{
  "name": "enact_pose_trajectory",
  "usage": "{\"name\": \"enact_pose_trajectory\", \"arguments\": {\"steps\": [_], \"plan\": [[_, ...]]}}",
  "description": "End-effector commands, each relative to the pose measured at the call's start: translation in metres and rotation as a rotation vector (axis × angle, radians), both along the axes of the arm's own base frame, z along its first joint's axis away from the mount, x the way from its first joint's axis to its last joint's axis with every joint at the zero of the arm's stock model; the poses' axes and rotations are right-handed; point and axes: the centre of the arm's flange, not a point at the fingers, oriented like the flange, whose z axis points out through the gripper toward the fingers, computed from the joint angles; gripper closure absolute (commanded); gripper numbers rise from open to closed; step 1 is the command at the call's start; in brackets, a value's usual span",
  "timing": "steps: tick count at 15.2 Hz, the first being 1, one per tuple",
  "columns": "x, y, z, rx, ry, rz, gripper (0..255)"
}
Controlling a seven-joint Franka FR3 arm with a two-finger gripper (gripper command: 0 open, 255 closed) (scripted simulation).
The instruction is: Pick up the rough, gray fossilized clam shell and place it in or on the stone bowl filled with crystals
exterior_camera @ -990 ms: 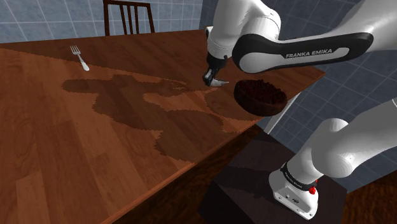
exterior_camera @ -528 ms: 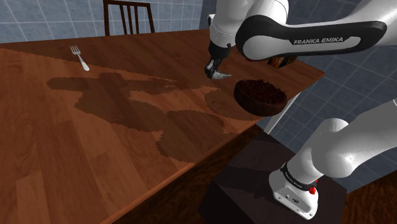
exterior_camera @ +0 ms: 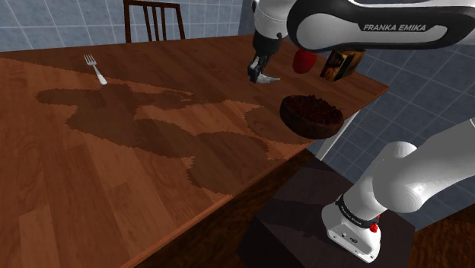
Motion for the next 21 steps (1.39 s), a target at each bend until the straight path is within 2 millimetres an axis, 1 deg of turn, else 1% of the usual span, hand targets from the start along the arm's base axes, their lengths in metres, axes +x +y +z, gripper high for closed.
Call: {"name": "enact_pose_trajectory", "arguments": {"steps": [1,11,12,21], "plan": [[0.0,-0.001,0.011,0.0,0.0,0.0,255],[0.0,-0.001,0.064,0.0,0.0,0.0,255],[0.0,-0.001,0.066,0.0,0.0,0.0,255],[-0.114,-0.036,0.073,0.0,0.0,0.0,255]]}}
